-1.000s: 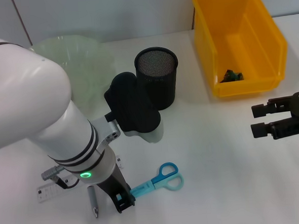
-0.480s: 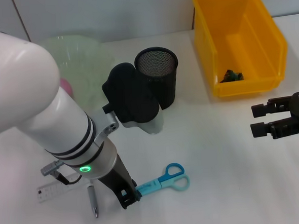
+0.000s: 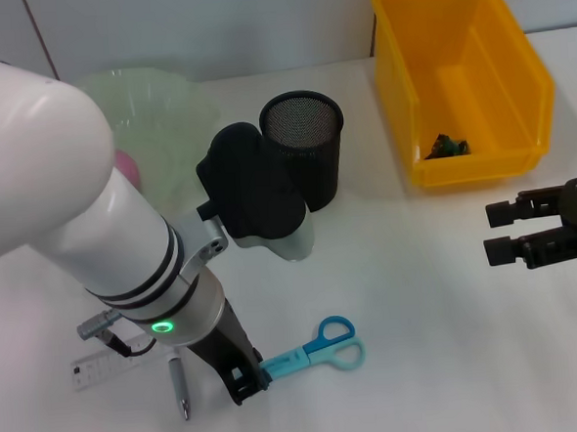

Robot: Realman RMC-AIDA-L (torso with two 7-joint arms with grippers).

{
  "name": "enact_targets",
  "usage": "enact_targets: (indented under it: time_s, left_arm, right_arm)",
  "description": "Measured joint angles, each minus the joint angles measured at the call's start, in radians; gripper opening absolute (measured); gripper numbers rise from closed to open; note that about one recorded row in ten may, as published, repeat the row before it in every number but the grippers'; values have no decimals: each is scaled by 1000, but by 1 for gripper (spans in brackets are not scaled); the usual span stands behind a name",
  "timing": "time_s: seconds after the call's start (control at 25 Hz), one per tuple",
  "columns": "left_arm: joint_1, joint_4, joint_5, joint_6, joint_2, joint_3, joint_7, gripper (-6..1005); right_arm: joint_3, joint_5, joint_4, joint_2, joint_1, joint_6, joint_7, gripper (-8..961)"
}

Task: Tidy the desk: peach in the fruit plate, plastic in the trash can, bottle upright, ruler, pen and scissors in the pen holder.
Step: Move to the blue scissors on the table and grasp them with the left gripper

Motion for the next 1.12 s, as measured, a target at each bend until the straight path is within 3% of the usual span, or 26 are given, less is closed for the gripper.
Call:
enact_targets:
  time_s: [0.8,1.12]
  left_arm:
    - [-6,-19,41,41,0,25,3,184]
    - [-10,-14,51,62,0,33,3,134]
  right_arm:
    - [8,0,-3,2,3,-1,5,811]
    - [11,0,-1,2,3,-3,5,811]
